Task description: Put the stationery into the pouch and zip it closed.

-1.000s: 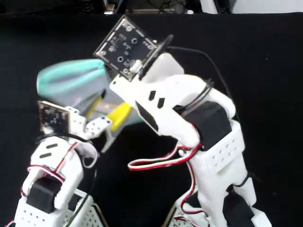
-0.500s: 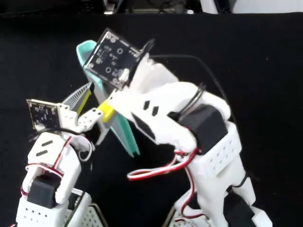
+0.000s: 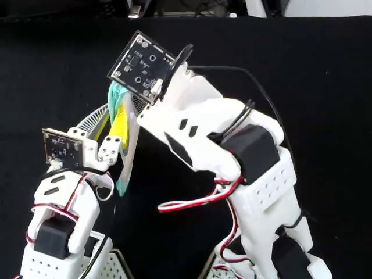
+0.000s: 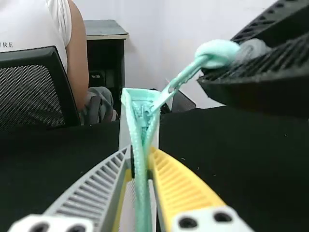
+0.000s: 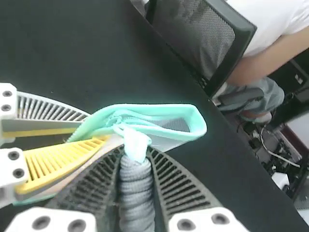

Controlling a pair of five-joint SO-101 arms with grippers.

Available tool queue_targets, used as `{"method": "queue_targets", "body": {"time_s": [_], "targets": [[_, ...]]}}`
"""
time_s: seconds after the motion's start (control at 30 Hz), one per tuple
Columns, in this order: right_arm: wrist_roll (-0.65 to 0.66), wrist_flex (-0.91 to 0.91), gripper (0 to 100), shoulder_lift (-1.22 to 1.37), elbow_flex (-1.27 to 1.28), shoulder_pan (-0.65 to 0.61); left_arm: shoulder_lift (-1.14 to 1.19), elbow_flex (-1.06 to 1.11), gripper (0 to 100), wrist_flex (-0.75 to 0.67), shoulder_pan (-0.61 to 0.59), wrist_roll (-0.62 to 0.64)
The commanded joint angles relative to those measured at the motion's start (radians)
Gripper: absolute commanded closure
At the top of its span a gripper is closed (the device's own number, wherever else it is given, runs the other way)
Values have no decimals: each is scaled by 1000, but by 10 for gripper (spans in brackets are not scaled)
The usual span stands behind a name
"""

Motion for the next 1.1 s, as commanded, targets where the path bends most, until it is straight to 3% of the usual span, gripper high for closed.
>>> {"method": "queue_targets", "body": {"time_s": [0.0,0.13,0.33,0.43,0.53,0.8,0.97,1.07], "targets": [[-2,20,986,-74,-16,23,0,-24,970,5,4,-12],[-2,83,986,-82,-16,3,-2,-24,965,5,5,-12],[-2,104,986,-84,-16,3,-2,-13,819,6,13,-9],[-2,103,986,-84,-16,3,-2,-13,861,6,13,-9],[-2,104,986,-85,-16,3,-2,-15,972,6,13,-20],[-2,158,986,-87,-22,9,-2,-61,969,77,28,-38],[-9,138,986,-143,-16,89,-2,-168,969,278,199,-146],[-2,123,986,-180,-16,166,-2,-177,969,321,242,-193]]}}
